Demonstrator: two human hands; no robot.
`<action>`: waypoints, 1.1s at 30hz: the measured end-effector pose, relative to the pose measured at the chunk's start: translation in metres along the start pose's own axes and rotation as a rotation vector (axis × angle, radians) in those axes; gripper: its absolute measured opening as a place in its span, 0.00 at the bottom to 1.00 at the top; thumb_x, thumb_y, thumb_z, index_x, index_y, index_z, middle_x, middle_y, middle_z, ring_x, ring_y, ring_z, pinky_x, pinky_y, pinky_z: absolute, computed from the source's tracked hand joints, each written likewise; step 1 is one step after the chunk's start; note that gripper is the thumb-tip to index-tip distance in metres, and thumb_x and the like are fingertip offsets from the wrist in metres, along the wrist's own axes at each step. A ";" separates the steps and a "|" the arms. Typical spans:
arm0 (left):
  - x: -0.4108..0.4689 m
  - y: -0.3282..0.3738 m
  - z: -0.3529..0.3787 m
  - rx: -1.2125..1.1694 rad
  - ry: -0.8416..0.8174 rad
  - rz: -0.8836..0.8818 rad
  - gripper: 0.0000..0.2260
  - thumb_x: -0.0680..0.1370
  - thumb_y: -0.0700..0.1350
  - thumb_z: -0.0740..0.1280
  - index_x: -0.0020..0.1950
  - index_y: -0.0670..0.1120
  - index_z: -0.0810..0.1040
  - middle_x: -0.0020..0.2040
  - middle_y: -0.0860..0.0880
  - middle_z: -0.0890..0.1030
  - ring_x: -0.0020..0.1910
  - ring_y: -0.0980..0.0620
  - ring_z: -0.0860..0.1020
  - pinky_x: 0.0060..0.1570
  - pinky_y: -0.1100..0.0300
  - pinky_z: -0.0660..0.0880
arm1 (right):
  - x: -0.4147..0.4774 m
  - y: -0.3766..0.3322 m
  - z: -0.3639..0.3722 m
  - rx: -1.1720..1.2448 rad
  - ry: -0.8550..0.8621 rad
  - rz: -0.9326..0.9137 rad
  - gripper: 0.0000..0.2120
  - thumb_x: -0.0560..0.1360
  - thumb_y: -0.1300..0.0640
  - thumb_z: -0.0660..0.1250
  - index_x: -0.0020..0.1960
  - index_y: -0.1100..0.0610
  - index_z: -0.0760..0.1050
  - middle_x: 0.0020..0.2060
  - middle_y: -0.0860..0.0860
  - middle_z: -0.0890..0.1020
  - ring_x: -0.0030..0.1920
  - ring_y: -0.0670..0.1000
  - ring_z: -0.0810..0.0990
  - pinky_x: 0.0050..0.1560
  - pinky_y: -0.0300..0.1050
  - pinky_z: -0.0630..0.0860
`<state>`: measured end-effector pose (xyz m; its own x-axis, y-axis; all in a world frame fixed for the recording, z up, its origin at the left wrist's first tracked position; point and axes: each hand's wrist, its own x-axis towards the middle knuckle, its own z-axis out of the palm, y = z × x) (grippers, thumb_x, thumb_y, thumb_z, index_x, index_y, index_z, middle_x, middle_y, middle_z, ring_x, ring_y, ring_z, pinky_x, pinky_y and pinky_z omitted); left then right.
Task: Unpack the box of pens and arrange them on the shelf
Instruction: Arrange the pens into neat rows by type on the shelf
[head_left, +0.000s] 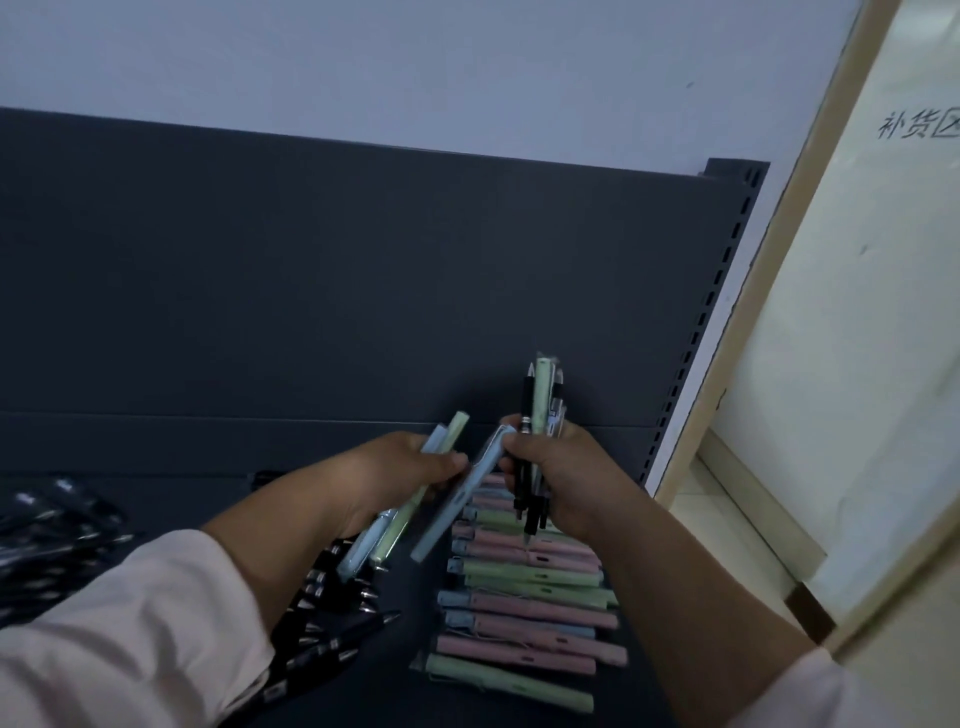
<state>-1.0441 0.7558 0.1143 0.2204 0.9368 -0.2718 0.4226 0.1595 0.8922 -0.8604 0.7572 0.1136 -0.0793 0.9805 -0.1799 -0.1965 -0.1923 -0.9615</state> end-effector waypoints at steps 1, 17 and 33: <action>0.001 0.001 0.000 -0.012 -0.018 0.018 0.12 0.76 0.53 0.68 0.55 0.49 0.82 0.54 0.48 0.83 0.57 0.50 0.78 0.65 0.50 0.70 | -0.001 0.000 0.002 -0.011 -0.006 -0.003 0.05 0.77 0.66 0.66 0.52 0.60 0.77 0.32 0.53 0.80 0.31 0.48 0.78 0.34 0.42 0.77; 0.009 0.025 0.032 -0.748 0.157 -0.034 0.06 0.78 0.45 0.66 0.51 0.46 0.81 0.32 0.50 0.79 0.33 0.54 0.74 0.35 0.60 0.71 | -0.014 0.008 -0.031 0.076 0.006 0.178 0.03 0.77 0.65 0.65 0.50 0.61 0.76 0.44 0.60 0.83 0.40 0.57 0.80 0.31 0.43 0.75; -0.003 0.018 0.037 -0.552 0.079 -0.168 0.13 0.79 0.51 0.64 0.47 0.41 0.78 0.28 0.48 0.70 0.24 0.53 0.68 0.25 0.63 0.69 | 0.023 0.024 -0.079 -0.793 0.149 0.023 0.05 0.75 0.62 0.68 0.43 0.60 0.73 0.36 0.54 0.74 0.36 0.52 0.72 0.37 0.44 0.69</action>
<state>-1.0045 0.7444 0.1174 0.1148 0.9017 -0.4168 -0.0796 0.4265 0.9010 -0.7895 0.7784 0.0704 0.0673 0.9825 -0.1739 0.5599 -0.1814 -0.8084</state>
